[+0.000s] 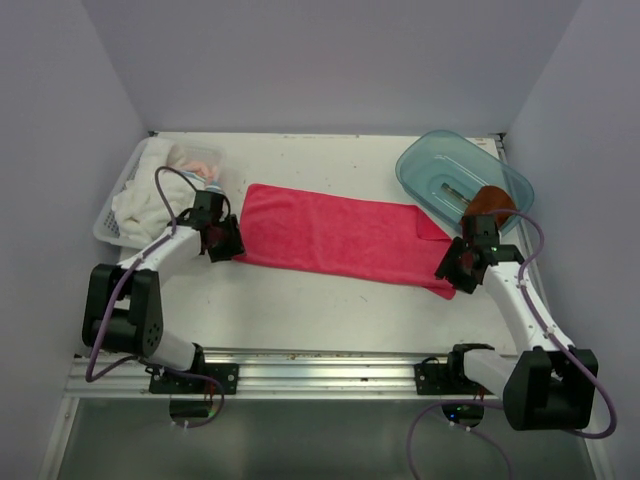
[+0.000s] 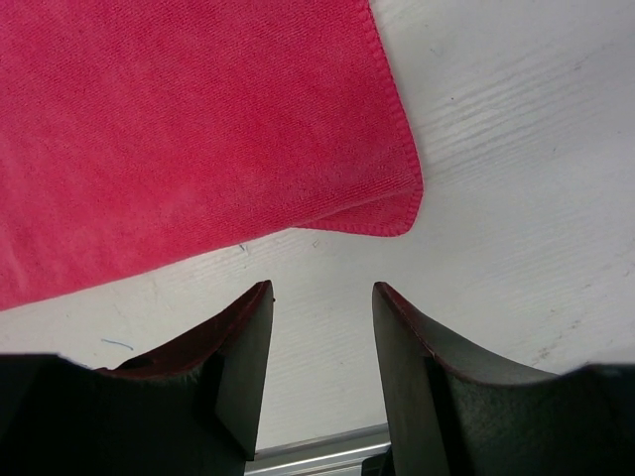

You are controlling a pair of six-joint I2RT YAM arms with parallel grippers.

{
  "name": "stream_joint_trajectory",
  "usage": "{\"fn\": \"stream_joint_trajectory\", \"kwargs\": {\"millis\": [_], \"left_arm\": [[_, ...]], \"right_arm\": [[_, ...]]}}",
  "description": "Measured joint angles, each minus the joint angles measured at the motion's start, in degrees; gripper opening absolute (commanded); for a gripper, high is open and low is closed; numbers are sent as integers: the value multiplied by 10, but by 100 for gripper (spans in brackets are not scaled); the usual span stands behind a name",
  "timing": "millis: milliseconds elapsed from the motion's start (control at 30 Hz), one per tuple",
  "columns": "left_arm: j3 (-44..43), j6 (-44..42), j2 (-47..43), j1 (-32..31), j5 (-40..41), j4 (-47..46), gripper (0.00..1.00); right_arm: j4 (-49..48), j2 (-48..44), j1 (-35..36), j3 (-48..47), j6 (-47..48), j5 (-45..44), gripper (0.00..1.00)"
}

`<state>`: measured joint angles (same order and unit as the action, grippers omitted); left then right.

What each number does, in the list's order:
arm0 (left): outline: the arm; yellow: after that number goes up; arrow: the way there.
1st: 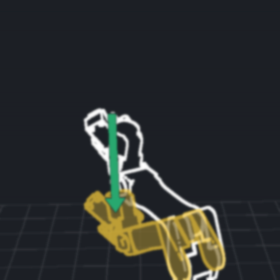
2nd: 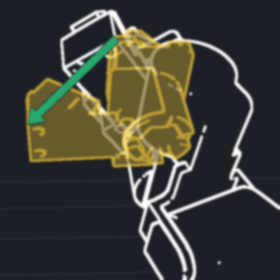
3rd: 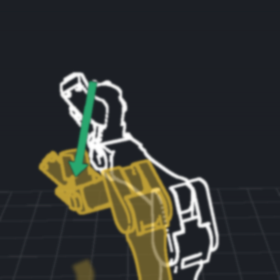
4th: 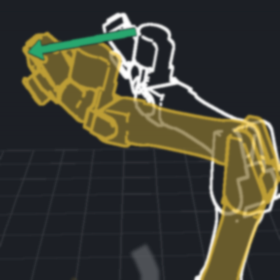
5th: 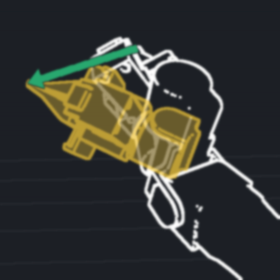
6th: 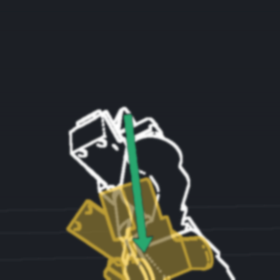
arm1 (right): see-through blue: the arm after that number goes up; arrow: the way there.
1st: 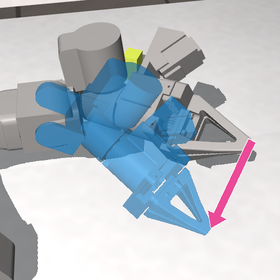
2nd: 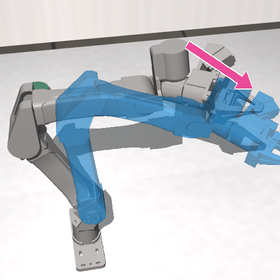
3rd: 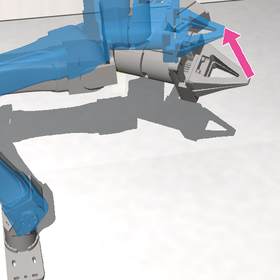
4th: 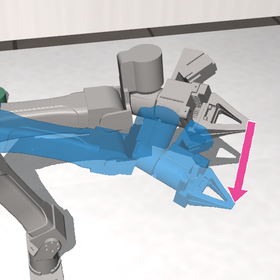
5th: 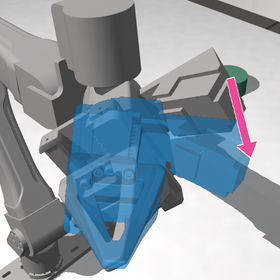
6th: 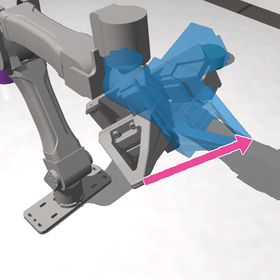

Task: Roll the towels
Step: Flatten the towel

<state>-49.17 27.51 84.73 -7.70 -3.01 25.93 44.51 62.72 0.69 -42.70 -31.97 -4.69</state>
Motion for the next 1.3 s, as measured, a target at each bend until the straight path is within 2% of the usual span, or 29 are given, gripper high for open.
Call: {"fn": "stream_joint_trajectory", "kwargs": {"millis": [133, 200, 233, 300, 333, 367, 833, 1067, 1200, 1267, 1300], "left_arm": [[0, 5, 27, -11, 22, -14, 53], [-2, 9, 37, -14, 40, -17, 49], [-4, 11, 43, -15, 47, -20, 35], [-14, 17, 57, -17, 57, -21, 21], [-20, 19, 65, -19, 61, -23, 7], [-27, 20, 71, -22, 64, -24, 0], [-127, 19, 68, -33, 60, 0, 0], [-290, 21, 194, -33, 44, 1, 0], [-301, 22, 205, -33, 41, 10, 0], [-283, 20, 188, -33, 47, 7, 23], [-267, 19, 174, -33, 52, 9, 43]], "right_arm": [[-7, 2, 0, 0, 0, 0, 49], [-9, 2, 0, 0, 0, 0, 49], [-9, 2, 0, 0, 0, 0, 49], [-9, 2, 0, 0, 0, 0, 49], [-9, 2, 0, 0, 0, 0, 49], [-9, 2, 0, 0, 0, 0, 49], [-9, 2, 0, 0, 0, 0, 48], [-11, 2, 0, -3, 1, 0, 48], [-6, -9, 0, -7, 5, -3, 49], [-4, -21, 0, -7, 5, -3, 50], [-4, -24, 0, -7, 5, -3, 51]]}}
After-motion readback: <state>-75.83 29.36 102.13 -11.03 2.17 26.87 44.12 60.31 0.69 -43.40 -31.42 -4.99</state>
